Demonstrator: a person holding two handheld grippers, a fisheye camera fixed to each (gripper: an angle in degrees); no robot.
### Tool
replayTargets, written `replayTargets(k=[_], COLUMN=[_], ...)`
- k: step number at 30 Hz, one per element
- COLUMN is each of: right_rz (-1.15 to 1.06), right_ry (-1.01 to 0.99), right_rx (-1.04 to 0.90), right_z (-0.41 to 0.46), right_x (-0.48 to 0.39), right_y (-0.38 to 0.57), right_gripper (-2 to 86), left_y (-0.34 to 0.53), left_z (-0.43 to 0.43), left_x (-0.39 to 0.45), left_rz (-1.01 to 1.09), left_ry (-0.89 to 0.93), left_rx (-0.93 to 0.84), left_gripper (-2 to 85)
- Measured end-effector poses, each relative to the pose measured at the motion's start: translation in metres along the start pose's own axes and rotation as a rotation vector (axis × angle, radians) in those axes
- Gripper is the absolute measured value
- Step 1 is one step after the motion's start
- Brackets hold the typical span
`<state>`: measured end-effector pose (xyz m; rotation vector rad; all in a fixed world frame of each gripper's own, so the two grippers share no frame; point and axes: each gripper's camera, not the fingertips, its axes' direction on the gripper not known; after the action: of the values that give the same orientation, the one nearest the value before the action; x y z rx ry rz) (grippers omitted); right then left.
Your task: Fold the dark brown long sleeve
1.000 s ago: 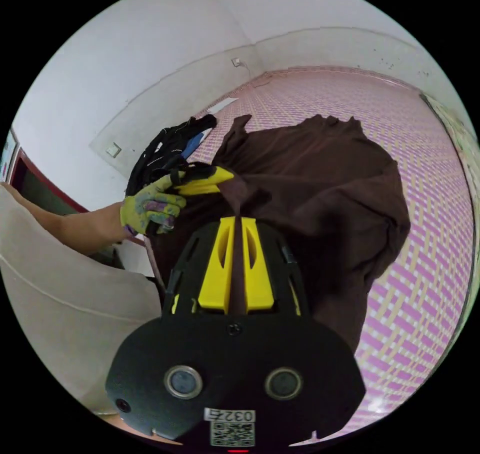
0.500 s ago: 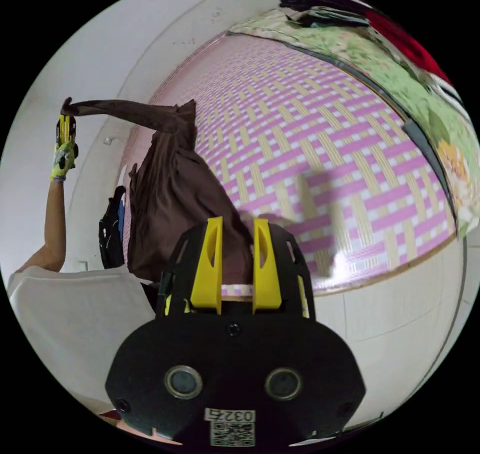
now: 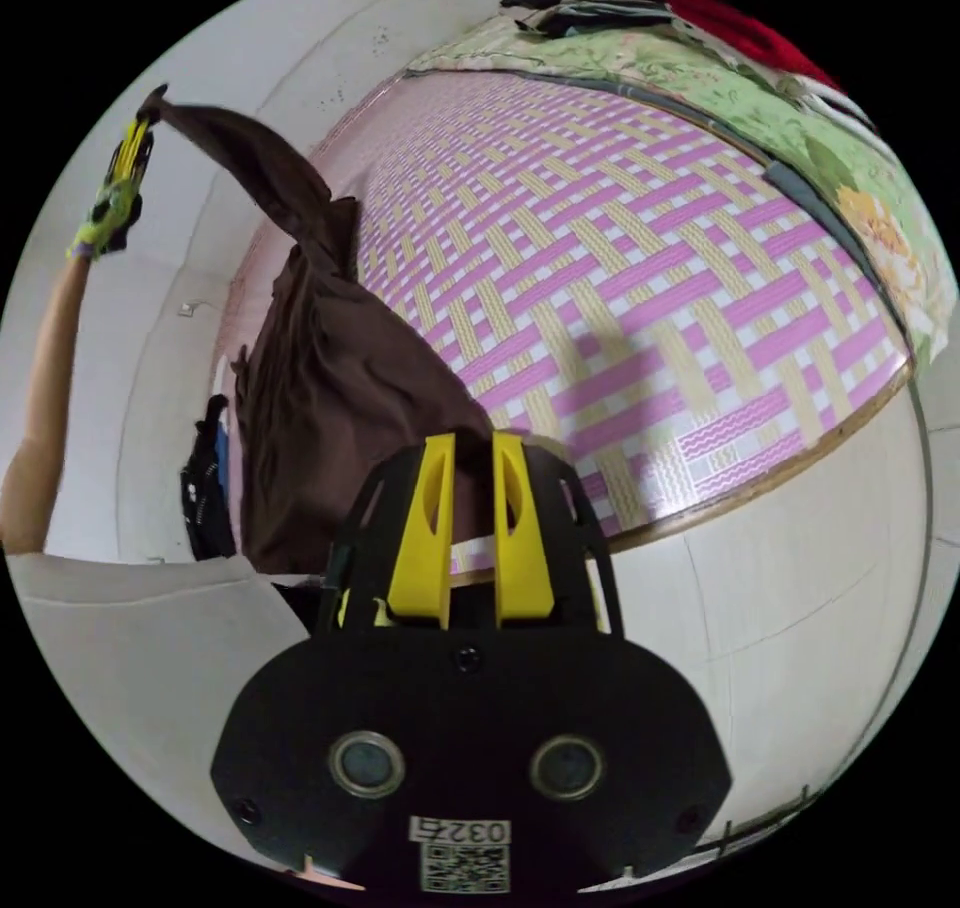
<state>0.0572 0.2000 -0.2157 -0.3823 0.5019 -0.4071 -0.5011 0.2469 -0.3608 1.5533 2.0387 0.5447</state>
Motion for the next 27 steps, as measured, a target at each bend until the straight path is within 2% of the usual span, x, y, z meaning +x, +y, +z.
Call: replayTargets(k=[7, 9, 14, 17, 23, 27], right_rz=[-0.231, -0.268, -0.227, -0.239, -0.524, -0.708], right_ry=[0.434, 0.502, 0.509, 0.533, 0.627, 0.635], right_rx=[0.024, 0.032, 0.030, 0.141, 0.327, 0.298], right_z=[0.027, 0.034, 0.034, 0.009, -0.014, 0.032], right_x=[-0.080, -0.094, -0.110, -0.143, -0.251, -0.296], right_y=[0.036, 0.044, 0.053, 0.069, 0.135, 0.183], right_gripper=[5.2, 3.7, 0.3, 0.0, -0.1, -0.1], left_y=[-0.013, -0.016, -0.025, -0.029, 0.001, 0.051], left_z=[-0.020, -0.028, -0.053, -0.090, -0.233, -0.357], left_x=[-0.022, -0.024, -0.014, 0.000, 0.019, -0.016], left_rz=[-0.022, -0.026, -0.018, 0.019, 0.105, -0.029], left_ry=[0.004, 0.011, 0.008, -0.008, -0.002, -0.328], left_rx=[0.044, 0.044, 0.011, 0.010, 0.014, 0.117], left_gripper=[-1.6, -1.6, -1.6, -1.6, -1.6, -1.6])
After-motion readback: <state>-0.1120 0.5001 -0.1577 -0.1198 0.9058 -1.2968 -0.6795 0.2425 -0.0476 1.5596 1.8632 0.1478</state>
